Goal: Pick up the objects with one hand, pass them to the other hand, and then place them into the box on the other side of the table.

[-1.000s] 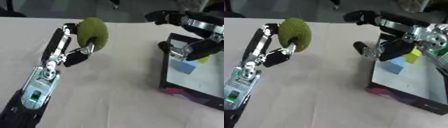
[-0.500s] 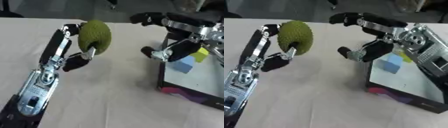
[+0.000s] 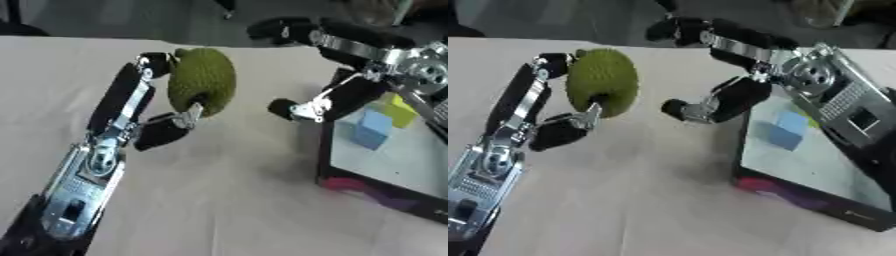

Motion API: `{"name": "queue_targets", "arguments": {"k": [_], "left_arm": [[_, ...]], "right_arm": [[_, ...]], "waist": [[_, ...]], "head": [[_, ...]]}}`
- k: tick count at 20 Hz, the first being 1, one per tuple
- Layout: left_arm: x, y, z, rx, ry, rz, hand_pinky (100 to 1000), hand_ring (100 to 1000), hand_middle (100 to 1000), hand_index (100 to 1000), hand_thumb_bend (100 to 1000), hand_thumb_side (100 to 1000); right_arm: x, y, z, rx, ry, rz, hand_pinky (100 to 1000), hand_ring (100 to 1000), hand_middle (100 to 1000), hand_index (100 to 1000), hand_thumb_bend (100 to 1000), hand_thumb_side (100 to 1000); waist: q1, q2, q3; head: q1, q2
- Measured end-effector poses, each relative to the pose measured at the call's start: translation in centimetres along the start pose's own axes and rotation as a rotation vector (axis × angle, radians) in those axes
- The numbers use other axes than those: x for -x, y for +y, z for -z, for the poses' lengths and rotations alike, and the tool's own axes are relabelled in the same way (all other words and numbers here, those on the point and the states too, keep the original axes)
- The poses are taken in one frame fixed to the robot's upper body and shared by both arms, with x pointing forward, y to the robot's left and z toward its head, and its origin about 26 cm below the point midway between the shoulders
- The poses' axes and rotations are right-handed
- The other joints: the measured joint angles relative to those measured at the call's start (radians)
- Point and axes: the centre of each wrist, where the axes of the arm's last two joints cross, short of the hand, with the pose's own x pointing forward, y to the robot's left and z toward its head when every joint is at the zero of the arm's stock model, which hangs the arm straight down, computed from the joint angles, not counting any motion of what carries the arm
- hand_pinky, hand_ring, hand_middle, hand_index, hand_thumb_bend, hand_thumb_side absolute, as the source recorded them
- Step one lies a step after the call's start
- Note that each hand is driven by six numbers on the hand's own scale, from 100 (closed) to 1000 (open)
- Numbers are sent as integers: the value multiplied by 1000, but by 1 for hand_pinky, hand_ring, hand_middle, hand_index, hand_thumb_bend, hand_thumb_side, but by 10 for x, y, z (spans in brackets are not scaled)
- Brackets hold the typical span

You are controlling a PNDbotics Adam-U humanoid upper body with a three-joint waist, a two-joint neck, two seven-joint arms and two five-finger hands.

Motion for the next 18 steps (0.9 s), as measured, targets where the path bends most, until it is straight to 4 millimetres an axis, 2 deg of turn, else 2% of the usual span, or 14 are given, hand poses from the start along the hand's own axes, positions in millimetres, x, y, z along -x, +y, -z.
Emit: {"name": "queue_targets", "arguments": {"k": [12, 18], "left_arm": [[-11, -3, 10, 20, -78, 33, 769, 646, 484, 522, 100, 206], [-16, -8, 13, 35, -106, 39, 769, 646, 484, 521, 100, 204]], "right_arm": [[-1, 0, 2, -1, 70, 4, 949, 1000, 969, 958, 318, 464], [-2, 2, 3, -17, 80, 17, 950, 1000, 968, 958, 307, 465]], "waist": [[-13, 20, 72], [-21, 20, 83]], "head": [[-22, -9], [-31, -13]]}}
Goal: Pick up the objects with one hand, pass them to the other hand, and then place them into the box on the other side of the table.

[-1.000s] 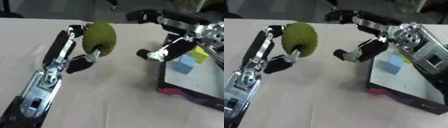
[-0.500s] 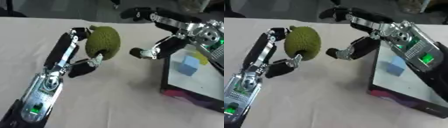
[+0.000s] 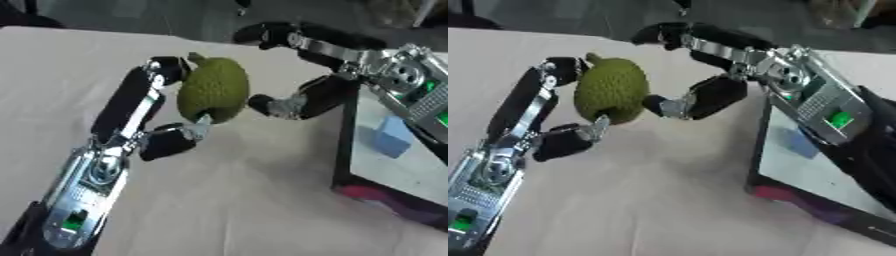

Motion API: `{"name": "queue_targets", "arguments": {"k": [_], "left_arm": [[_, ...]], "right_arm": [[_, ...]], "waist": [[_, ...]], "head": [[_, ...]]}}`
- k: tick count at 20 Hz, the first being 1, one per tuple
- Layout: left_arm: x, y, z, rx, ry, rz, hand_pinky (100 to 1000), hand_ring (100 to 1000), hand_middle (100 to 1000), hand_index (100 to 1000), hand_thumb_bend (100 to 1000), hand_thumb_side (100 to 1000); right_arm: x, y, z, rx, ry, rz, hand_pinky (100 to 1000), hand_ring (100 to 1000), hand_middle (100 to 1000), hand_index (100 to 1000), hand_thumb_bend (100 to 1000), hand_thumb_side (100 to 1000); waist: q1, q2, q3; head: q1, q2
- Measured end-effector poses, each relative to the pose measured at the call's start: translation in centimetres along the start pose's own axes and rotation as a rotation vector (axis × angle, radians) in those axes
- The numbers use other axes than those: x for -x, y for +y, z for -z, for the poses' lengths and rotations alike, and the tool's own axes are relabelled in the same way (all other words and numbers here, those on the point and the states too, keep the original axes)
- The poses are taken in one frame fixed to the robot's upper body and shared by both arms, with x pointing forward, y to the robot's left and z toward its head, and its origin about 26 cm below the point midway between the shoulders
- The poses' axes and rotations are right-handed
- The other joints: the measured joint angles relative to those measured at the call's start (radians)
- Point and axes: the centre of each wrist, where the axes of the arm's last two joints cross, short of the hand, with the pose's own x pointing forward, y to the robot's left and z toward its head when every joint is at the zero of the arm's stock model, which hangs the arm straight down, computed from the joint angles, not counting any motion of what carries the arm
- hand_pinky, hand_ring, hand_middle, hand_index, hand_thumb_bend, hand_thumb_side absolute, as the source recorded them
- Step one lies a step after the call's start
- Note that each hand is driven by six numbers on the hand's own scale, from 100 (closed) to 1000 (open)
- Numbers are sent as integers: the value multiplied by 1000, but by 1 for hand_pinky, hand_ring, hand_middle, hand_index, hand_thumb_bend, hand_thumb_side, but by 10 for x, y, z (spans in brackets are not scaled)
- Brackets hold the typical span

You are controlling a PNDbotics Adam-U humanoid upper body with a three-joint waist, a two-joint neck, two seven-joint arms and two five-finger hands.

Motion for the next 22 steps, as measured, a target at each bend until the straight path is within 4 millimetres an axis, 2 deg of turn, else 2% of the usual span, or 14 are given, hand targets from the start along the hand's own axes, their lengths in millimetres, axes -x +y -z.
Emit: {"name": "queue_targets", "arguments": {"k": [10, 15, 20, 22], "left_arm": [[-2, -8, 5, 12, -17, 4, 769, 646, 484, 522, 100, 190], [-5, -10, 9, 18, -40, 9, 769, 647, 484, 526, 100, 177], [-6, -13, 11, 21, -47, 12, 767, 644, 482, 525, 100, 163], [-7, -13, 12, 20, -52, 15, 767, 643, 481, 525, 100, 164]], "right_arm": [[-2, 3, 4, -51, -20, 6, 955, 1000, 977, 967, 289, 496], [-4, 4, 6, -79, -27, 13, 959, 1000, 947, 951, 256, 453], [-4, 6, 7, -99, -27, 23, 952, 1000, 881, 916, 231, 373], [-4, 7, 8, -107, -22, 26, 950, 1000, 859, 909, 229, 368]], "waist": [[-8, 8, 9], [-13, 14, 13], [-15, 19, 14], [-15, 21, 15]], "head": [[-12, 0], [-17, -1], [-19, -1], [-24, -1]]}}
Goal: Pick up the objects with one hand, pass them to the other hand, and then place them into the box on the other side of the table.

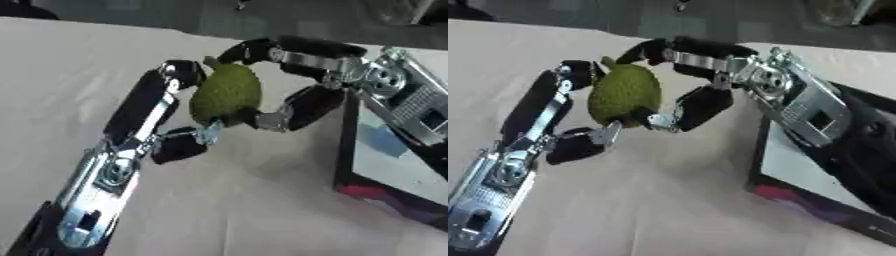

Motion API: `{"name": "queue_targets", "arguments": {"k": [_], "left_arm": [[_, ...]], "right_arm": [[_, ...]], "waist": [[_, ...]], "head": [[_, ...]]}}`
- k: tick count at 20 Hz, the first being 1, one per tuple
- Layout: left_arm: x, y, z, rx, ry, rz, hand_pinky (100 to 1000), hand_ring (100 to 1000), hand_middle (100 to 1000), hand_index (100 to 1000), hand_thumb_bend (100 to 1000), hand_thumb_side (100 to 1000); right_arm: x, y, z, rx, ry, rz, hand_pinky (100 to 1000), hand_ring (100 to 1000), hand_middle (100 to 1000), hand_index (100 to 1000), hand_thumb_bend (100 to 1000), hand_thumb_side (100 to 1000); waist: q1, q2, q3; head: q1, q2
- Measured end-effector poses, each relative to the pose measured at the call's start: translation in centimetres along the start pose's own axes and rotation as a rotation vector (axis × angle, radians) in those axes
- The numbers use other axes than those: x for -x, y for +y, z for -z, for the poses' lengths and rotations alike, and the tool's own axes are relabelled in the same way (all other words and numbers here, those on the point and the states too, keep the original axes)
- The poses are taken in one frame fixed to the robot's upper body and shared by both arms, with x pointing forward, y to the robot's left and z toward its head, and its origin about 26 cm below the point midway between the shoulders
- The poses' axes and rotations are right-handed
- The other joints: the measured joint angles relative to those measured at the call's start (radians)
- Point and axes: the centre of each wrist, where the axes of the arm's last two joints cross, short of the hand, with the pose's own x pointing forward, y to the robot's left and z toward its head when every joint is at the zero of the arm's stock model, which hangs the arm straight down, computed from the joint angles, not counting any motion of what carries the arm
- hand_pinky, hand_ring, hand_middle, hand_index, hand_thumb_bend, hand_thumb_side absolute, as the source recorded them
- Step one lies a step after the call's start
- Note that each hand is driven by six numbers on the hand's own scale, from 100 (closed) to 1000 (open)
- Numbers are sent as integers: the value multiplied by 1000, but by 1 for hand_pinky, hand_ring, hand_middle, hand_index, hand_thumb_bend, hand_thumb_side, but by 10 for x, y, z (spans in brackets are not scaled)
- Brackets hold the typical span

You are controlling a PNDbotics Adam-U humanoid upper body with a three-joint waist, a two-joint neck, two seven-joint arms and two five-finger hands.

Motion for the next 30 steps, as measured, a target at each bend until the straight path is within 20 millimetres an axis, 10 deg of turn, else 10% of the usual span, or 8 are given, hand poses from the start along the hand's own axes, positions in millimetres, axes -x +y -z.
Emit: {"name": "queue_targets", "arguments": {"k": [6, 14, 25, 30], "left_arm": [[-3, -2, 2, -4, -9, -5, 766, 638, 479, 527, 100, 172], [-3, -3, 2, -44, 24, -7, 775, 644, 503, 572, 100, 117], [6, -11, -7, -72, 183, 30, 840, 763, 648, 819, 655, 817], [12, -13, -14, -78, 224, 15, 839, 763, 647, 819, 714, 832]], "right_arm": [[0, 0, 0, -3, 11, 13, 923, 1000, 631, 723, 100, 150], [0, 0, 0, 22, -48, 92, 910, 976, 549, 641, 100, 100], [2, -1, -4, 51, -98, 120, 901, 955, 536, 628, 100, 100], [6, 1, -8, 79, -83, 130, 897, 947, 534, 625, 100, 100]], "waist": [[0, 1, 0], [0, 1, -10], [0, 0, -35], [1, -7, -48]], "head": [[-5, 0], [-10, -7], [-20, 11], [-20, 22]]}}
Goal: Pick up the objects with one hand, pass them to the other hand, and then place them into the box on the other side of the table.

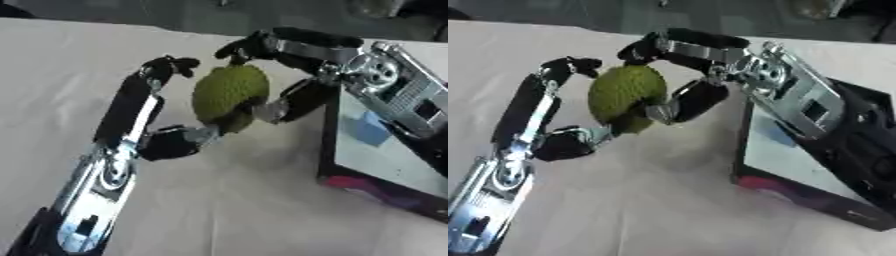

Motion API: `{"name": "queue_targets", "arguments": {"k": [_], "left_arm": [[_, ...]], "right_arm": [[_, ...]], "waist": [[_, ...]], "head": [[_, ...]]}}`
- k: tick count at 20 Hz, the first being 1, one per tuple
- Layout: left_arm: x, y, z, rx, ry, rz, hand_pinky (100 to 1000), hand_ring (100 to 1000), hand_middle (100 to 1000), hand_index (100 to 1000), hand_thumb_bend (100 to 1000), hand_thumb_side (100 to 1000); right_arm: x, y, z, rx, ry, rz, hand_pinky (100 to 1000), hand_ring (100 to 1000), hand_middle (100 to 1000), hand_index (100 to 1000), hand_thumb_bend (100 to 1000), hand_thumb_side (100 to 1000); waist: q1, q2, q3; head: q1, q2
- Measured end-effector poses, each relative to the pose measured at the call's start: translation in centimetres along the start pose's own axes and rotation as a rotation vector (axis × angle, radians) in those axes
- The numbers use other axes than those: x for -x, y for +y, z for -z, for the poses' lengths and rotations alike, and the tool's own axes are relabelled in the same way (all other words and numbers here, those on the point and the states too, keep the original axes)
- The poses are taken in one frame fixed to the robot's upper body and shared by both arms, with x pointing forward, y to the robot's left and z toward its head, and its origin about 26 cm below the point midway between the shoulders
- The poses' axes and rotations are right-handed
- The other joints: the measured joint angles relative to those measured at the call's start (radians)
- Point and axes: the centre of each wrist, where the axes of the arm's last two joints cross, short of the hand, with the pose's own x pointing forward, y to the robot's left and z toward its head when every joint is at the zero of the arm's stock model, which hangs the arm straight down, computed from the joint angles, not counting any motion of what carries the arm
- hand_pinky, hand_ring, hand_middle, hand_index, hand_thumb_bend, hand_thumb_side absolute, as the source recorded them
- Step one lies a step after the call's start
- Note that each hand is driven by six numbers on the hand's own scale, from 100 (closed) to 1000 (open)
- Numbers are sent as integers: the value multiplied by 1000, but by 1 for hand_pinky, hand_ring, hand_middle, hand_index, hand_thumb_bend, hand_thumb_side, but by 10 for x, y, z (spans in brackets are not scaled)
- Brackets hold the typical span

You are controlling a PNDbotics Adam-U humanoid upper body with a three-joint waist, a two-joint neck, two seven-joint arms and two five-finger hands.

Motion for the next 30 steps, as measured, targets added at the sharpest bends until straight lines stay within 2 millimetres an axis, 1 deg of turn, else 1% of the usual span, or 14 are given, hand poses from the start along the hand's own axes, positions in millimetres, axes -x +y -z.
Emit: {"name": "queue_targets", "arguments": {"k": [6, 11, 13, 16, 18, 21, 26, 30], "left_arm": [[12, 1, -9, -4, 52, -6, 837, 761, 642, 814, 688, 820], [31, 4, -25, -8, 122, 6, 835, 759, 640, 808, 666, 800], [38, 7, -30, -13, 148, 15, 835, 759, 640, 805, 662, 790], [46, 12, -35, -25, 178, 30, 834, 759, 641, 803, 657, 783], [50, 15, -38, -32, 194, 41, 830, 753, 632, 802, 648, 769], [57, 16, -44, -45, 230, 41, 830, 747, 622, 799, 633, 779], [61, 13, -49, -62, 262, 15, 828, 748, 624, 791, 629, 778], [65, 17, -51, -69, 273, 26, 827, 748, 625, 790, 627, 772]], "right_arm": [[5, -1, -8, 37, 19, -8, 891, 925, 521, 614, 100, 100], [16, 3, -25, 87, 49, -11, 890, 916, 518, 612, 100, 100], [20, 4, -32, 112, 70, -9, 892, 918, 521, 615, 100, 100], [27, 6, -44, 154, 112, 8, 893, 920, 523, 617, 100, 100], [29, 5, -52, 181, 139, 13, 895, 923, 528, 620, 100, 100], [35, 8, -64, 218, 201, 25, 893, 921, 531, 620, 100, 100], [42, 13, -78, 293, 284, 32, 897, 929, 541, 628, 100, 100], [47, 18, -91, 357, 349, 44, 905, 945, 558, 643, 100, 100]], "waist": [[12, -19, -25], [18, -65, -77], [26, -76, -93], [35, -81, -115], [41, -86, -122], [51, -87, -138], [61, -88, -154], [71, -88, -165]], "head": [[2, 19], [29, 43], [41, 49], [53, 50], [56, 50], [63, 50], [74, 51], [80, 51]]}}
